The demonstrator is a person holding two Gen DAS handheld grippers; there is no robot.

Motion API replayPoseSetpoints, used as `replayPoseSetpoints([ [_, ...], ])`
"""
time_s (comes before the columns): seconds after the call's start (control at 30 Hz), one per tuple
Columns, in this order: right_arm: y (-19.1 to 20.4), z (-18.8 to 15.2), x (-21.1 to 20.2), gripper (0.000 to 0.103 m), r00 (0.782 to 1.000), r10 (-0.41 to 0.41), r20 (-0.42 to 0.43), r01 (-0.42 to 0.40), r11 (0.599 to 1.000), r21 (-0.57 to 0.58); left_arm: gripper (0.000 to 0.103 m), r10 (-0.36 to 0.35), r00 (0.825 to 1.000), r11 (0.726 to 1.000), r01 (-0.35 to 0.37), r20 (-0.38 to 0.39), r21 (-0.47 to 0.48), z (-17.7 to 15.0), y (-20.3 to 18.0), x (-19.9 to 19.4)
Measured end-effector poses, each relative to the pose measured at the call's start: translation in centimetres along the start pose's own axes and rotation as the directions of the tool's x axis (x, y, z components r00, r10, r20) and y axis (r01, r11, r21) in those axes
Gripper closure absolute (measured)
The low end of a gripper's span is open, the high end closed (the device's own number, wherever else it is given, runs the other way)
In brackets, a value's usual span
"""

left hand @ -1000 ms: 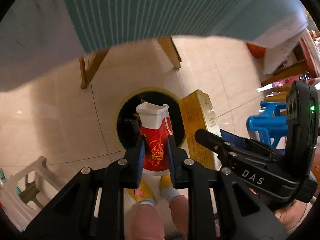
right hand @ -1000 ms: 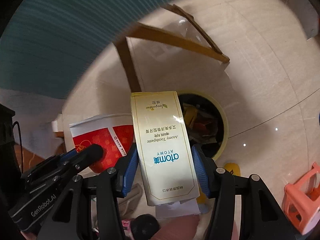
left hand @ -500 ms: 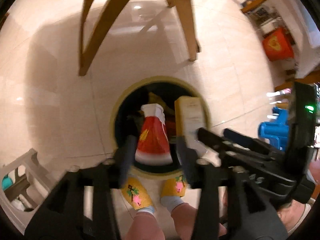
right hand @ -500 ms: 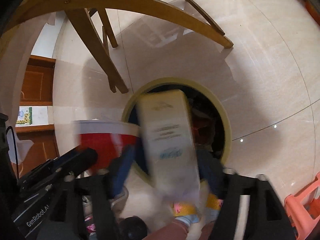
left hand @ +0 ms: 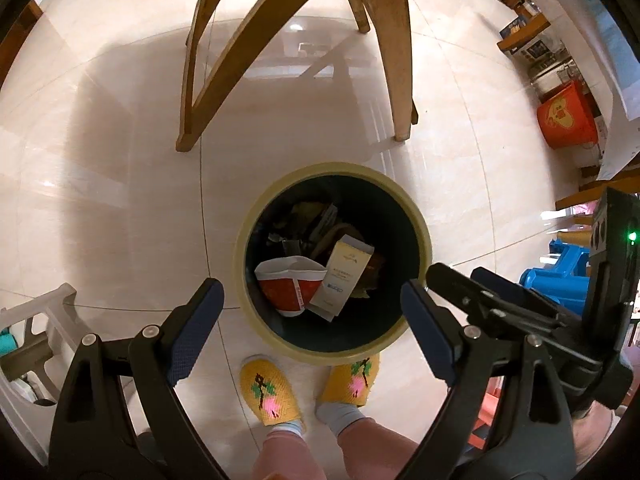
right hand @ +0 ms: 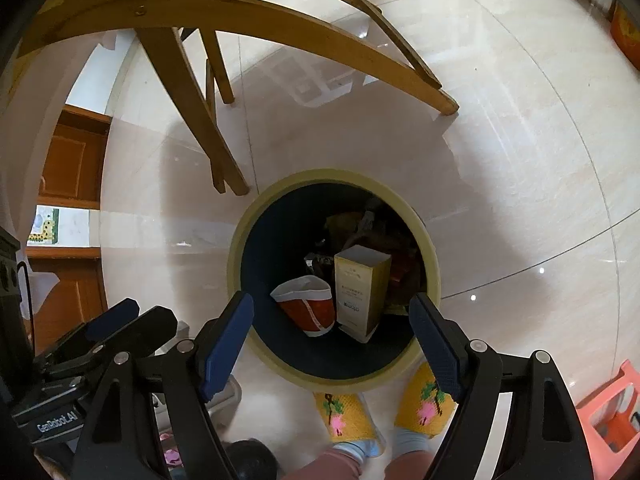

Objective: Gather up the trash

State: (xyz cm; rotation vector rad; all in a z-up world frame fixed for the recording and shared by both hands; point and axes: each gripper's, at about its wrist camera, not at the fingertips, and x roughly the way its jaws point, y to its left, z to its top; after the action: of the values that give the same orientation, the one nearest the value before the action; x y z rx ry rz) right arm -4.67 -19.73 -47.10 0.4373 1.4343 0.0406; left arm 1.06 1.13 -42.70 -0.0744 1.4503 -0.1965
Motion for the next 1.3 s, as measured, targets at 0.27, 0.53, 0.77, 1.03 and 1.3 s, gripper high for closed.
replayPoseSetpoints([
  [0.27,1.2,-0.7,-1.9,0.022,1.000,0.001,0.021,-0.001,1.000,-0.021,0.015,0.024,0.999,1.000,-0.024,0.040,-0.002,-0.5,-0.3,-3.4],
  [0.53,2.7,-1.7,-6.9,0.022,0.999,-0.007,0.041,0.008,0.999,-0.038,0.015,0.055,0.995,0.998,-0.054,0.079,-0.009,-0.7,-1.0,-9.3],
  [0.77,4.6,-2.2,-12.9,0.022,0.999,-0.021,0.047,0.024,0.998,-0.064,0.015,0.076,0.993,0.997,-0.075,0.088,-0.015,-1.0,-1.8,-15.7],
  [1.03,9.2,-1.6,-24.0,0.021,0.995,-0.017,0.096,0.031,0.989,-0.144,0.015,0.100,0.982,0.995,-0.100,0.159,-0.006,-0.8,-3.8,-26.8],
  [1.3,13.7,-0.2,-35.2,0.019,0.982,-0.018,0.189,0.064,0.968,-0.243,0.015,0.129,0.949,0.992,-0.127,0.289,-0.026,0.4,-6.0,-37.8],
])
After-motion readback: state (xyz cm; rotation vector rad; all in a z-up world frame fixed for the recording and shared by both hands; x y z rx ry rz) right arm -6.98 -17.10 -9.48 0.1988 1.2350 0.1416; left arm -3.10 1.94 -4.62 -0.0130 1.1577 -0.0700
